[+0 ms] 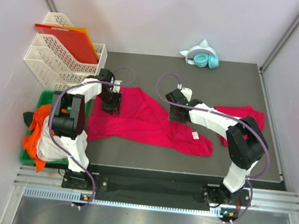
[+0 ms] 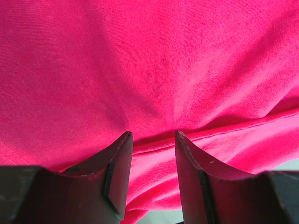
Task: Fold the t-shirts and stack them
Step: Fold the flattened tshirt in 1/3 of the way
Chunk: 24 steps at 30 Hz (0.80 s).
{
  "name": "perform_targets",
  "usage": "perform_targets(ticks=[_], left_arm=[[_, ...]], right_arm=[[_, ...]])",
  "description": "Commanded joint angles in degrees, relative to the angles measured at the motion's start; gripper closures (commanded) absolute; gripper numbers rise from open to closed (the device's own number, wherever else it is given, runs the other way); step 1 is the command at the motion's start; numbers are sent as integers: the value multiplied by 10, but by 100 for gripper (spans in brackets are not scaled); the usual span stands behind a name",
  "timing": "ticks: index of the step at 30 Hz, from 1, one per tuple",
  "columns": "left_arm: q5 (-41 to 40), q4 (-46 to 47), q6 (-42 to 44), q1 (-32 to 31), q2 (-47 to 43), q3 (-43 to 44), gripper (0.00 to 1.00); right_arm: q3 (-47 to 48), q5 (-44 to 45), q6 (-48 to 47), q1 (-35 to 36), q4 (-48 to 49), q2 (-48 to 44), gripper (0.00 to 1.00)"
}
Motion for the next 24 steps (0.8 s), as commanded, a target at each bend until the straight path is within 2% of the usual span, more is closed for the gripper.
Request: perform_targets(ticks=[1,10,11,14,24], left_arm=[[8,-2,9,2,-25,0,54],[6,-4,14,1,-24,-2,54],[6,-3,14,1,-23,-2,54],[6,-3,15,1,-23,-2,54],[10,-2,12,1,-19,0,54]], right_arm=[[10,15,2,8,13,17,62],[20,-9,1,9,7,53,70],[19,-9,0,9,6,53,74],[12,-2,1,11,9,43,100],[20,78,-7,52,-5,0,100]])
